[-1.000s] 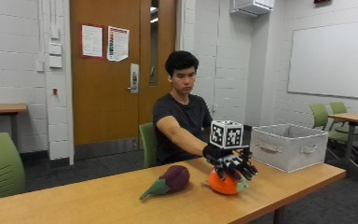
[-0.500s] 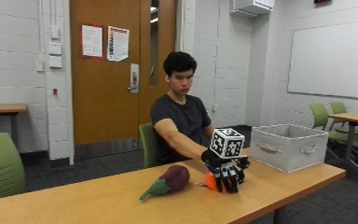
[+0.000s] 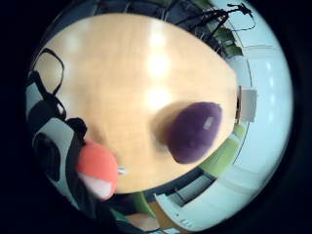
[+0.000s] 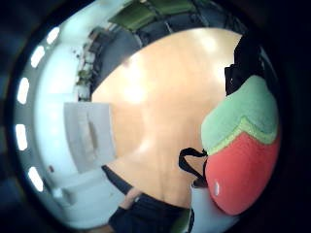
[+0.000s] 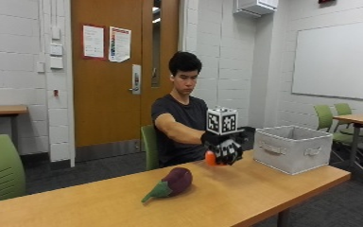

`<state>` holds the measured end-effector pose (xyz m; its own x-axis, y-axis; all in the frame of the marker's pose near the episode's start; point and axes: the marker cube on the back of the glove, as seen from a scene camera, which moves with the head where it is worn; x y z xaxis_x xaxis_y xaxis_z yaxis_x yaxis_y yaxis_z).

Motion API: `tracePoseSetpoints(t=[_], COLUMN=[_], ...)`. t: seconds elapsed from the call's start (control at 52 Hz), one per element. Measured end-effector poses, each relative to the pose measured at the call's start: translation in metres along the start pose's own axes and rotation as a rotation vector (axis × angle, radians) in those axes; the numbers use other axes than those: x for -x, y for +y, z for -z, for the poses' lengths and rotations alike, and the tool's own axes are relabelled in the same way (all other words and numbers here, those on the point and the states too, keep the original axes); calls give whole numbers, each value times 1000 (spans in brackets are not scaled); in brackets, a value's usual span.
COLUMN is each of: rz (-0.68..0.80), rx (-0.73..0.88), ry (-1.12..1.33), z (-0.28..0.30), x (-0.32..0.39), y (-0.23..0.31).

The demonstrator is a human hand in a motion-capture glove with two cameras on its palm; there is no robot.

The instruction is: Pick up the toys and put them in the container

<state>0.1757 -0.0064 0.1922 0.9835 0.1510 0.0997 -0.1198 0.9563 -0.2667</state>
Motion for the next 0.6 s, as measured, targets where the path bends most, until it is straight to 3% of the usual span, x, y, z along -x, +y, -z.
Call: tracePoseSetpoints(t=[0.135, 0.327, 0.596], rz=[23, 125, 361], rx=[-95, -244, -317], ry=[4, -33, -24], z=[62, 176, 216], x=[24, 110, 262], y=[9, 35, 70])
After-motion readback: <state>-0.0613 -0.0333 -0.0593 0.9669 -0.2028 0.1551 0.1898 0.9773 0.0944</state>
